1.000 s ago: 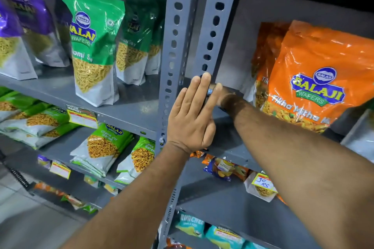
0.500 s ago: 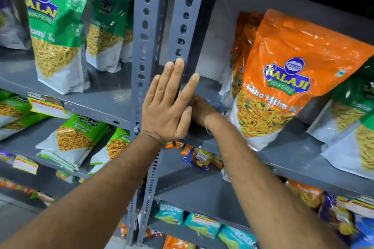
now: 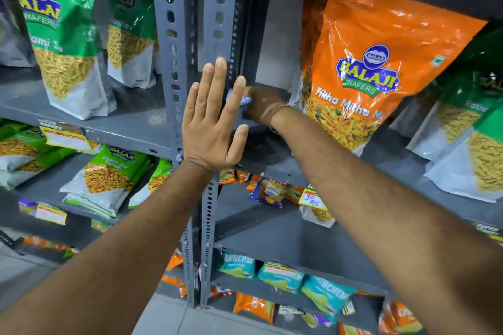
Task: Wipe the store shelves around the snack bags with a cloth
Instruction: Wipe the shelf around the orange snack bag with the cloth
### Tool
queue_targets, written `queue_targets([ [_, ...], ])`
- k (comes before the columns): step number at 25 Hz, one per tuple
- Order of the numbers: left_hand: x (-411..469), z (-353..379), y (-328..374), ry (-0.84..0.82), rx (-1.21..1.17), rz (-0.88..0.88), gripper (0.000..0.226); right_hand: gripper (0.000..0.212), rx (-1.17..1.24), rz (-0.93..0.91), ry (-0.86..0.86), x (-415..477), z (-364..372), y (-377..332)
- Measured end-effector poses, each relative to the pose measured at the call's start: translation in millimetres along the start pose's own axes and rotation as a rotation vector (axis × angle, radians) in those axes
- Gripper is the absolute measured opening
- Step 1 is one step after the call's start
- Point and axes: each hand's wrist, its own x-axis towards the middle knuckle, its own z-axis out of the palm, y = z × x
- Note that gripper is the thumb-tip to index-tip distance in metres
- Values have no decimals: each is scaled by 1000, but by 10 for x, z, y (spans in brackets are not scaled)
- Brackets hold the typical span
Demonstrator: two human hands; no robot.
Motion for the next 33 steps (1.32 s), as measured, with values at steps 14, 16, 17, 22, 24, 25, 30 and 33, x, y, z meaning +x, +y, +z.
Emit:
queue_targets([
  [14, -4, -63, 1, -28, -78, -32, 76, 56, 375, -13, -27, -979, 496, 85],
  [16, 13, -121, 8, -75, -101, -36, 77, 53, 392, -16, 20, -1197, 558, 79],
  [17, 17, -145, 7, -92, -107, -36, 76, 49, 400, -26, 57, -1335, 600, 82],
  [22, 13, -200, -3, -146, -93, -27, 74, 57, 472, -10, 225, -1726, 469, 179],
  [24, 11, -189, -7, -144, -81, -35, 72, 58, 455, -12, 400, -1589, 320, 139],
  [25, 12, -180, -5, -142, -81, -37, 72, 58, 412, -16, 425, -1457, 292, 113],
  [30, 12, -156, -10, -144, -86, -38, 72, 44, 239, 33, 199, -1229, 564, 14],
  [33, -1, -118, -13, -116, -66, -43, 72, 32, 298, -9, 299, -1544, 703, 8],
])
